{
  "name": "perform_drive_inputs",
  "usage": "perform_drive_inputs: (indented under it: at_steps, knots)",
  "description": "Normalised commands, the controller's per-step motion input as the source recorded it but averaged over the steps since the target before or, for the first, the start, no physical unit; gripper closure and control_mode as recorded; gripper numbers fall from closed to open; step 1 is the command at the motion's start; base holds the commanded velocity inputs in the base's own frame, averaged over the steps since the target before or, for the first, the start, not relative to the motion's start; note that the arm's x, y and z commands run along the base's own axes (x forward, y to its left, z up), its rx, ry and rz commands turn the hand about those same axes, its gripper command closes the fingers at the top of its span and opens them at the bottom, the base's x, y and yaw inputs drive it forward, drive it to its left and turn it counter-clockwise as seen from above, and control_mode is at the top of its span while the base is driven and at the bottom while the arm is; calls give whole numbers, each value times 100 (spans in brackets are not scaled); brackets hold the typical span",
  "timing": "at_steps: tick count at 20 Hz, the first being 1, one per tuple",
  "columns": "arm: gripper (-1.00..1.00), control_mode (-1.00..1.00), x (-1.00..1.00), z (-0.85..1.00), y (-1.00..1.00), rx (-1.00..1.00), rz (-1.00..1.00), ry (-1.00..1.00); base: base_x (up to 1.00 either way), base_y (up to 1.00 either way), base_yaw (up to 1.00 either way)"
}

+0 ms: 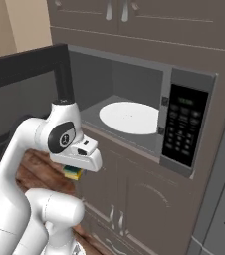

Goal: Place the sponge inside the microwave to prepare for sanitizing.

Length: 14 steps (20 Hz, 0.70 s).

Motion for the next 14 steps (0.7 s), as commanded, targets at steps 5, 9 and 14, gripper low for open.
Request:
perform_drive_inputs:
  at_steps: [5, 9, 14]
  knots:
    - [100, 100, 0, 0, 0, 0, 0, 0, 21, -11, 17]
    - [100, 100, 0, 0, 0, 0, 0, 0, 15, -35, 14]
    - [100, 100, 0, 0, 0, 0, 0, 0, 20, -32, 11]
